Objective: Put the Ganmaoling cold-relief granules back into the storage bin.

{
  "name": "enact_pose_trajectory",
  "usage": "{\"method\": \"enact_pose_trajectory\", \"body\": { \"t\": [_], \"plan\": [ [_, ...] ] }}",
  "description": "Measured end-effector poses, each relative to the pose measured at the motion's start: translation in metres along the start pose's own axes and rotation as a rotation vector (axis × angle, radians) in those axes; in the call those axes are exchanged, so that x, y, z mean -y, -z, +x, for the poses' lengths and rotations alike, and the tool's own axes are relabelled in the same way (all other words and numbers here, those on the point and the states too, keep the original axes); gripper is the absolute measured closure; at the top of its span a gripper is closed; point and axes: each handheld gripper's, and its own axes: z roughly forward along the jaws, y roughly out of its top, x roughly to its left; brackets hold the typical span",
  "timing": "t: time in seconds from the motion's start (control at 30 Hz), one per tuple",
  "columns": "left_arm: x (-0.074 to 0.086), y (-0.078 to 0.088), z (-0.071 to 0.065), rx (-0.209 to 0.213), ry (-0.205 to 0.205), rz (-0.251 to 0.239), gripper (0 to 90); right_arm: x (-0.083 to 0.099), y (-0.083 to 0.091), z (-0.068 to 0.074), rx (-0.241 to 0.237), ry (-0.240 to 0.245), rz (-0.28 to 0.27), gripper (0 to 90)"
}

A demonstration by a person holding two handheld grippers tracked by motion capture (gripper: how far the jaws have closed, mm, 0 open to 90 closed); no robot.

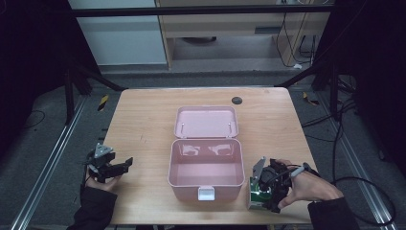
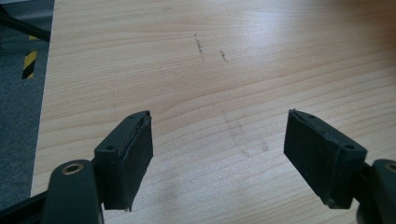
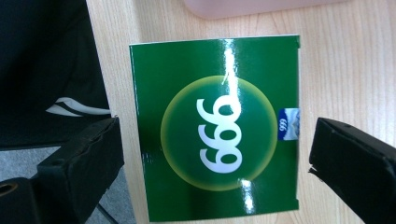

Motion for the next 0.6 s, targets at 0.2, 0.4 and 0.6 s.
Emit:
{"method": "enact_pose_trajectory", "body": {
  "t": [0.2, 0.4, 0.6],
  "plan": [
    [0.000, 0.000, -0.001, -0.001, -0.004, 0.002, 23.3, -0.001, -0.008, 0.000, -0.008, 0.002, 0.009, 3.2],
    [0.000, -0.001, -0.001, -0.001, -0.005, 0.003, 23.3, -0.001, -0.015, -0.001, -0.018, -0.004, 0.020, 3.4],
    [0.000, -0.001, -0.001, -0.002, -0.005, 0.003, 23.3, 0.001, -0.022, -0.002, -0.030, -0.015, 0.021, 4.3]
  ]
}}
